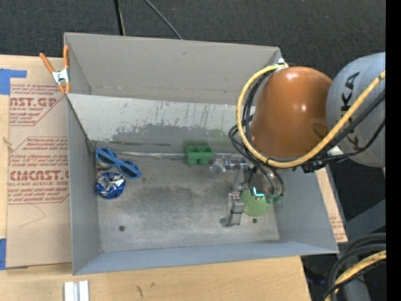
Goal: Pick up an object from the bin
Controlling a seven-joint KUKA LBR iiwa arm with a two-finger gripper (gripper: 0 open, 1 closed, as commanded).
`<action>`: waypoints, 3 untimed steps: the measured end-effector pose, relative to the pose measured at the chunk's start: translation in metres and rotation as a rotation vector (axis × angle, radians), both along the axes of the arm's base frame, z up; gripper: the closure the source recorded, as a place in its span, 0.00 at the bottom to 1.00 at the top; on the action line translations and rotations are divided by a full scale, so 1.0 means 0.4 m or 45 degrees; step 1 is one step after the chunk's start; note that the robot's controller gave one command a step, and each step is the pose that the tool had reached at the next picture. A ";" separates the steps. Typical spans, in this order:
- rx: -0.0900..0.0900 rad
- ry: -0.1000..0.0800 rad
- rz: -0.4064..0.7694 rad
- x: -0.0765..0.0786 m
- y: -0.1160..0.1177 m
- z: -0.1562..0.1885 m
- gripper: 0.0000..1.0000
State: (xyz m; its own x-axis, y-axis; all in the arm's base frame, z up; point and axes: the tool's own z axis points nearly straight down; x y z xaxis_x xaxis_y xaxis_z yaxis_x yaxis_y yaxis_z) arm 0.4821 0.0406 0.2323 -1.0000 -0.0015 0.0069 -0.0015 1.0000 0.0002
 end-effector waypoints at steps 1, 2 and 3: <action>-0.004 -0.001 -0.055 0.049 -0.191 -0.200 0.00; -0.004 -0.009 -0.002 0.134 -0.391 -0.352 0.00; 0.001 -0.010 0.004 0.136 -0.378 -0.341 1.00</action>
Offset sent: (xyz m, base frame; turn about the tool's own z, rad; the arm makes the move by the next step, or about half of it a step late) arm 0.0208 -0.0723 -0.0750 0.0372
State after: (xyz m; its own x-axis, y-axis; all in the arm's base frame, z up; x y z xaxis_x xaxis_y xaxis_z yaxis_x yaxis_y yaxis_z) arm 0.5363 -0.1107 0.0957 -1.0000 -0.0051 -0.0011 -0.0051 1.0000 0.0008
